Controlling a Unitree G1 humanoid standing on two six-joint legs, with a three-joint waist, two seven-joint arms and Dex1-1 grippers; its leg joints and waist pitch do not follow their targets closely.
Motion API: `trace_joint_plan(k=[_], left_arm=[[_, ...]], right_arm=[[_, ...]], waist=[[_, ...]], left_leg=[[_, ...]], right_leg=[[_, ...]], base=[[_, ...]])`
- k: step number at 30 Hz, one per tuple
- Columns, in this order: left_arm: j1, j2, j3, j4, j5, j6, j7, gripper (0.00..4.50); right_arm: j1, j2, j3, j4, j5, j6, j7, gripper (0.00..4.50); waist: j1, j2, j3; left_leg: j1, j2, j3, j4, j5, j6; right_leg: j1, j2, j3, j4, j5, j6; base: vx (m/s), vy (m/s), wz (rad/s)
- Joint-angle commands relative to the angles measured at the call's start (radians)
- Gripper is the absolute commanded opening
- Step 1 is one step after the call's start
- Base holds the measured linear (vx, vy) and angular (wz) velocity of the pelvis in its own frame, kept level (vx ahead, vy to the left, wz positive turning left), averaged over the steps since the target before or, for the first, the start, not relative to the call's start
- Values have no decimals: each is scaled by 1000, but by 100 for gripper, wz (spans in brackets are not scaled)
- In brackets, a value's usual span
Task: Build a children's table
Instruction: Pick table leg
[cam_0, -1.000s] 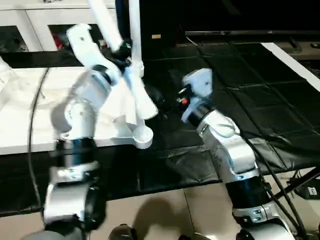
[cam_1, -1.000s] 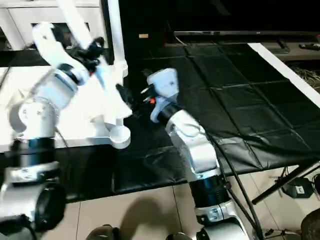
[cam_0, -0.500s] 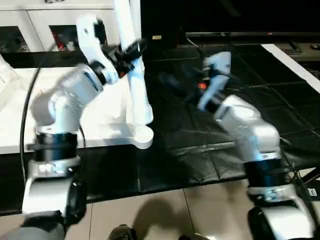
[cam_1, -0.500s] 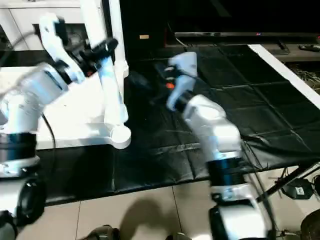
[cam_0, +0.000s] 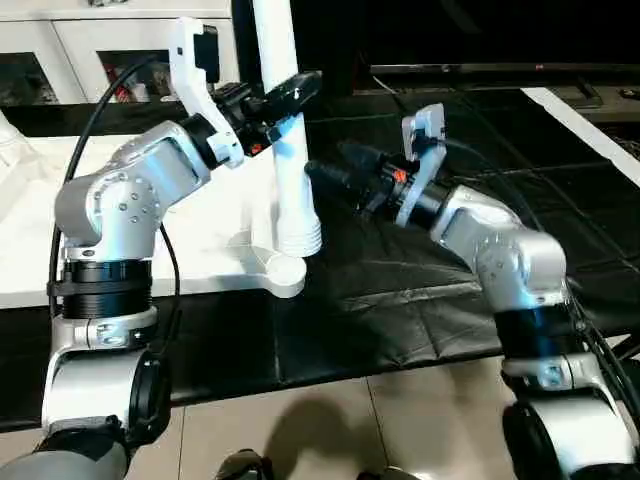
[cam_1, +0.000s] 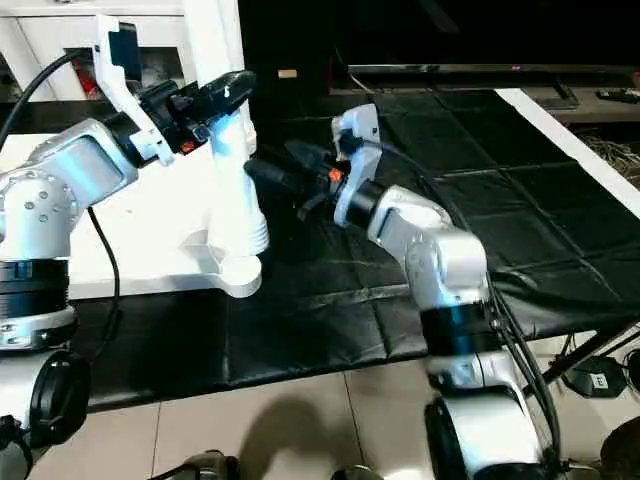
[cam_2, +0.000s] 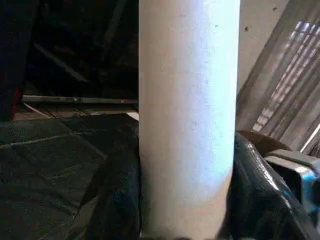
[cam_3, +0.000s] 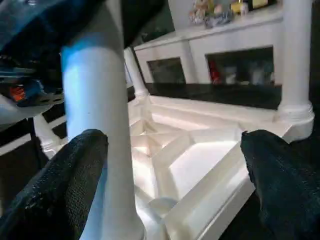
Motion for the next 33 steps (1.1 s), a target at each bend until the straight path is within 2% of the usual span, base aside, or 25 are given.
trace_joint_plan(k=[1,3,4,7,8,9,12,15,16,18,22,28,33], left_arm=[[-10,2,-16,-35,-22,8,-26,184],[-9,5,-19,-35,-21,9,-30,184],[-8,7,-20,-36,-21,10,-32,184],[-12,5,-16,-36,-33,17,-42,184],[-13,6,-8,-44,-73,55,-71,184],[-12,6,-7,-46,-81,63,-78,184],[-13,-2,17,-46,-136,112,-90,184],[-21,-22,64,-29,-204,168,-76,184],[-28,-42,101,-4,-249,193,-58,184],[-31,-48,113,4,-259,198,-53,184],[-34,-60,154,36,-309,214,-69,184],[-17,-48,144,18,-335,245,-126,184],[9,-31,92,-52,-367,282,-221,184]], right_arm=[[-7,-12,38,-20,-24,-15,15,450],[12,-14,78,-35,-91,-165,42,450],[14,-18,87,-35,-91,-179,71,450],[11,-12,65,-28,-50,-124,79,450],[8,-13,57,-41,-21,-81,88,450],[6,-13,55,-43,-15,-71,90,450],[-3,-28,47,-57,41,36,116,450],[-3,-43,38,-69,93,88,171,450],[-4,-52,26,-67,139,133,204,450],[-4,-55,23,-65,153,146,221,450],[10,-80,4,-82,229,229,290,450],[37,-114,21,-103,256,248,376,450],[31,-131,55,-82,248,257,425,450]], waist=[[4,13,-109],[9,13,-110],[8,12,-110],[8,13,-110],[8,11,-108],[9,12,-109],[10,14,-107],[18,13,-109],[23,10,-109],[26,10,-110],[31,8,-111],[36,7,-111],[35,9,-110]], left_leg=[[27,36,-18,-73,-199,-52],[25,37,-18,-72,-195,-57],[24,36,-18,-72,-194,-61],[25,36,-17,-72,-191,-46],[27,36,-17,-73,-195,-43],[26,35,-18,-71,-197,-40],[27,34,-17,-71,-202,-38],[28,36,-17,-69,-214,-41],[27,35,-16,-68,-207,-39],[26,35,-17,-69,-200,-37],[24,38,-19,-70,-191,-33],[23,37,-19,-71,-183,-41],[25,38,-19,-71,-190,-45]], right_leg=[[57,-87,52,-81,-259,-154],[57,-89,52,-80,-251,-147],[57,-90,52,-79,-250,-144],[58,-87,53,-78,-237,-159],[57,-86,53,-79,-239,-165],[59,-86,52,-77,-242,-172],[59,-84,52,-79,-249,-177],[58,-87,51,-81,-269,-172],[58,-88,51,-82,-270,-171],[58,-88,51,-83,-267,-168],[59,-88,50,-83,-272,-156],[60,-88,52,-82,-270,-134],[58,-89,51,-83,-275,-152]], base=[[0,0,0],[0,0,0],[0,0,0],[0,0,0],[0,0,0],[0,0,0],[0,0,0],[0,0,0],[0,0,0],[0,0,0],[0,0,0],[0,0,0],[0,0,0]])
